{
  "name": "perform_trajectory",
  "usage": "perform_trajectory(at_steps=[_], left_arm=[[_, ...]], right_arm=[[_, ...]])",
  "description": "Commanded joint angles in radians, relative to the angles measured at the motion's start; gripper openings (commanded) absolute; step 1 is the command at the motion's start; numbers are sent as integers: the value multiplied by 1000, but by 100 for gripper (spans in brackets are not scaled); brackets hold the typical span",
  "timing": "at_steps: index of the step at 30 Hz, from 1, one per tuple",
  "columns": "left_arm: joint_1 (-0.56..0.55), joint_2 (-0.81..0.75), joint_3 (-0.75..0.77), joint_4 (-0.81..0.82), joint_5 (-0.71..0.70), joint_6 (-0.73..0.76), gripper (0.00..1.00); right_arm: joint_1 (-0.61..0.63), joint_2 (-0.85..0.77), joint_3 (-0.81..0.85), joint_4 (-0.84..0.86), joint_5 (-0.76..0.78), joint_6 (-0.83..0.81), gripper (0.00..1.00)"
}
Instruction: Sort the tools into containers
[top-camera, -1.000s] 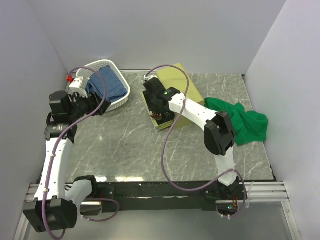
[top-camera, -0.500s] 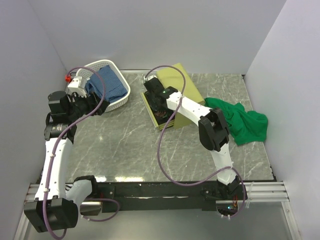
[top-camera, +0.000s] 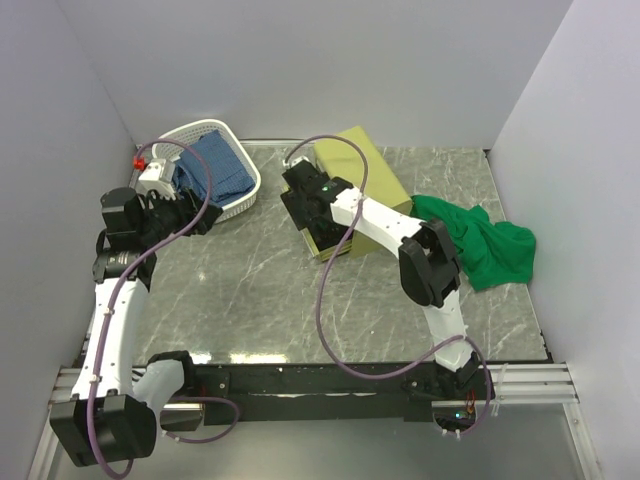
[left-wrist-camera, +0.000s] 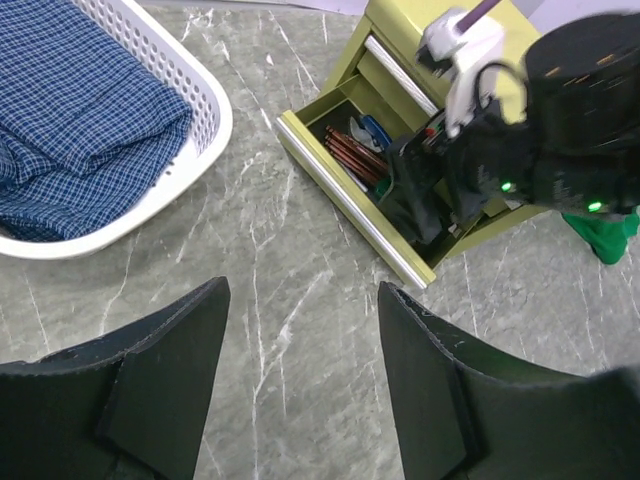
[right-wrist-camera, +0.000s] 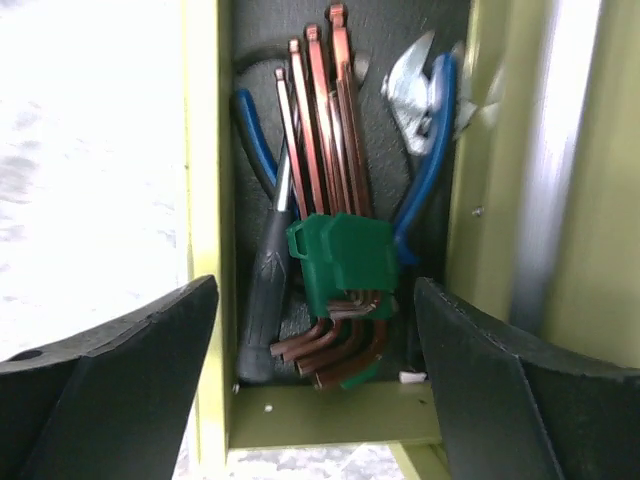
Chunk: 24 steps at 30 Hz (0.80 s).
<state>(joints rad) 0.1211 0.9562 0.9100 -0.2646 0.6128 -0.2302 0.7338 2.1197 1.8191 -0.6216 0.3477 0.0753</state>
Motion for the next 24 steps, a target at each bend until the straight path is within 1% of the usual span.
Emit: perform_trajectory(at_steps=[1,4,5,7,9,10,12,13,14,15,16,17,18,19,20,21,23,24], left_arm=[[0,-10,-2,87,36,-41,67],[-8,6,3,106,39,-72,67],[-15,10,-2,114,45,-111,67],[-29,21,-22,137,71,-145,67],[-58,33,-40,151,77,-172,66],[-69,39,-55,156,71,-173,64],[-107,64,-68,168,68,-163,61],[-115,73,-74,177,70,-152,56],[-154,88,-74,182,74,-118,52],[-170,125,-72,185,76,-95,48],[-185,147,-66,188,76,-66,37],[-211,171,-62,189,76,-17,28],[-219,227,-56,194,80,0,18],[-225,260,-40,203,88,15,1],[-235,292,-28,209,94,35,1],[-235,364,-16,211,96,38,1],[-245,439,35,202,100,61,1],[-251,510,52,200,100,75,1]], right_arm=[[22,-148,132,-12,31,-26,86],[38,-182,163,8,2,-14,85],[47,-190,160,17,-3,3,85],[47,-213,160,26,-39,9,85],[46,-224,152,54,-20,-6,85],[38,-231,154,62,32,-9,86],[-11,-234,167,76,33,-25,86],[-34,-234,175,77,30,-25,84],[-59,-233,187,79,28,-17,79],[-91,-234,190,79,24,-11,76],[-150,-230,192,82,11,-5,70],[-183,-227,198,82,-25,-2,53],[-212,-224,198,82,-42,0,40],[-271,-208,200,79,-67,3,22],[-298,-198,215,56,-106,9,0],[-322,-188,220,46,-133,14,0],[-393,-165,217,37,-176,27,0],[-414,-158,212,40,-200,29,0]])
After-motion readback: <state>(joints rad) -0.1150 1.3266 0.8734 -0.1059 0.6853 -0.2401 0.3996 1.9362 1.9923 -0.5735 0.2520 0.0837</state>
